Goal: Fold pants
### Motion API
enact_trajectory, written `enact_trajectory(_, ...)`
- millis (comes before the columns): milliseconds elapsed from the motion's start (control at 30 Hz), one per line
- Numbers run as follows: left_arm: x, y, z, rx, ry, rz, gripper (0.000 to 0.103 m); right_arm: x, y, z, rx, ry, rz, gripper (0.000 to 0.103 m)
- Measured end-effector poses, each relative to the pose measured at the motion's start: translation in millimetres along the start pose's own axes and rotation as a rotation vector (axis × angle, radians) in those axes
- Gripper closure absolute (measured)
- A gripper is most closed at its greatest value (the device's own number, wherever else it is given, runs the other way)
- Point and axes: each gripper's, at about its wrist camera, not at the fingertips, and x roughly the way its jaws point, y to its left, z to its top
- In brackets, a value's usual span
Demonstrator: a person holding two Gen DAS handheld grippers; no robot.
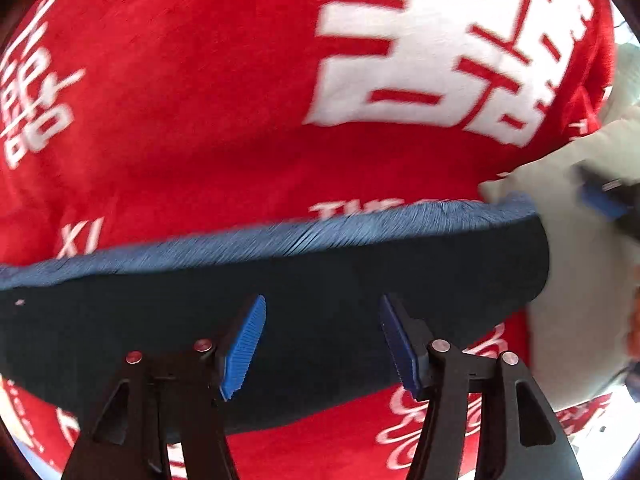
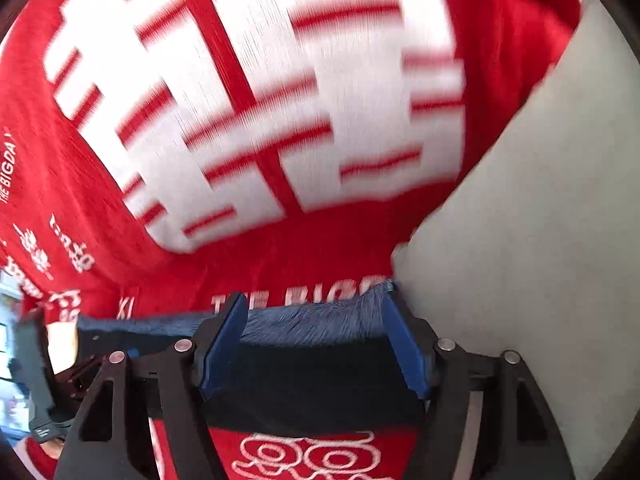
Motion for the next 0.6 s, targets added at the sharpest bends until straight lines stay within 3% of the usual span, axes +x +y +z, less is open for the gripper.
enact_trajectory(67, 9, 14, -6, -0.016, 0.022, 0.053, 0.042, -15, 6, -2, -0.027, -0.045, 0.008, 0.039)
enact_trajectory(100, 12, 18, -8, -0.020, 0.025, 0.070, 0.042, -15, 8, -6, -0.032, -0.030, 0.021, 0.058)
enact_trajectory(133, 16, 24, -10, -0.025, 0.028, 0.094, 0.042, -7, 11, -12, -0.040, 0.017, 0.025, 0.068)
enact_trajectory(200, 26, 34, -13, -0.040, 0.031, 0.136, 0.042, 21, 12, -26, -0.056, 0.116, 0.011, 0.075)
enact_trajectory(267, 34, 45, -17, -0.052, 0.022, 0.178, 0.042, 49, 10, -37, -0.062, 0.169, -0.040, 0.076)
enact_trajectory(367, 54, 54, -18, -0.071, 0.026, 0.215, 0.042, 82, 1, -40, -0.084, 0.172, -0.141, 0.076)
enact_trajectory(433, 61, 61, -24, -0.098, 0.040, 0.214, 0.033, 109, -7, -39, -0.102, 0.191, -0.205, 0.077)
enact_trajectory(500, 62, 63, -33, -0.108, 0.028, 0.216, 0.031, 126, -11, -44, -0.111, 0.213, -0.225, 0.077)
enact_trajectory(600, 60, 60, -48, -0.075, 0.030, 0.219, 0.031, 119, -7, -53, -0.140, 0.215, -0.230, 0.077)
